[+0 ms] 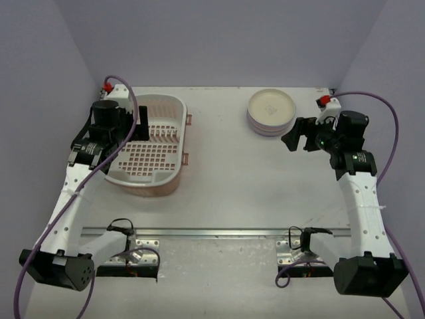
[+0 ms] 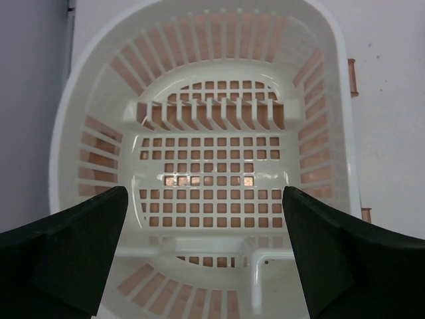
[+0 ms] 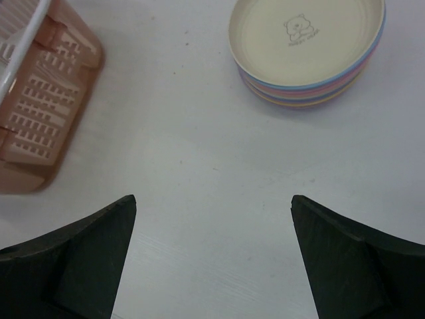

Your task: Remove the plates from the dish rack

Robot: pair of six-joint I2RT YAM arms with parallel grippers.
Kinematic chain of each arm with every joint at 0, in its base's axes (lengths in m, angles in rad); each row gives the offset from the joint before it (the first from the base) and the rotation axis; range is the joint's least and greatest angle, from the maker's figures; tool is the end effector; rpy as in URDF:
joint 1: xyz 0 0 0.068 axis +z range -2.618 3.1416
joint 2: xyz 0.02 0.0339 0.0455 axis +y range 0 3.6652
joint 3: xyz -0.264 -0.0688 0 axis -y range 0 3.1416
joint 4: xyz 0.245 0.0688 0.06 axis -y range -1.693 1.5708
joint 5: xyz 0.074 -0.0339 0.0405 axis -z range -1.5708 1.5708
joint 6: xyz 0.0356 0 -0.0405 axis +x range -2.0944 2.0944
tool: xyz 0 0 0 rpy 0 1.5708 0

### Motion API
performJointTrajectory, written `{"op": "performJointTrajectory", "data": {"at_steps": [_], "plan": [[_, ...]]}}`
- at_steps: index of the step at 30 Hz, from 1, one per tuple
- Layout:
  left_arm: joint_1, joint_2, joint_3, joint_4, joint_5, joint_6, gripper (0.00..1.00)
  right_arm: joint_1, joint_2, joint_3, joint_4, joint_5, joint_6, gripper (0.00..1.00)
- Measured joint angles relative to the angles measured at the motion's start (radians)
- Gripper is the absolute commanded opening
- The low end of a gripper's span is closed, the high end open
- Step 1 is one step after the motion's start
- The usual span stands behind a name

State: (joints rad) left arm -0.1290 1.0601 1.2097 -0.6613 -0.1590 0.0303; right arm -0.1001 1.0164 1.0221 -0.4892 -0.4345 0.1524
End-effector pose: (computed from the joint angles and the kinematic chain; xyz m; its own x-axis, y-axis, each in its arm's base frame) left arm 0.2184 -0.0226 0.3862 -0.4857 0.0932 -0.8692 0.0048 0.9946 0.1039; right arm 0.2202 -0.0071 0.3499 -0.4997 0.1886 -0.8454 -0.2067 0.9218 0.3278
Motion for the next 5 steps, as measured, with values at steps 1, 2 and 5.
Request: {"op": "performJointTrajectory", "data": {"at_steps": [1, 2, 5], "plan": [[0.014, -0.027, -0.010, 0.004, -0.005, 0.003, 1.00, 0.000, -0.004, -0.020, -0.005, 0.007, -0.003, 0.99], [0.026, -0.050, -0.018, 0.006, -0.010, 0.007, 1.00, 0.000, -0.009, -0.034, -0.010, 0.013, -0.004, 0.99], [0.046, -0.098, -0.037, 0.011, -0.011, 0.018, 1.00, 0.000, -0.029, -0.052, -0.012, 0.022, -0.007, 0.99]]}}
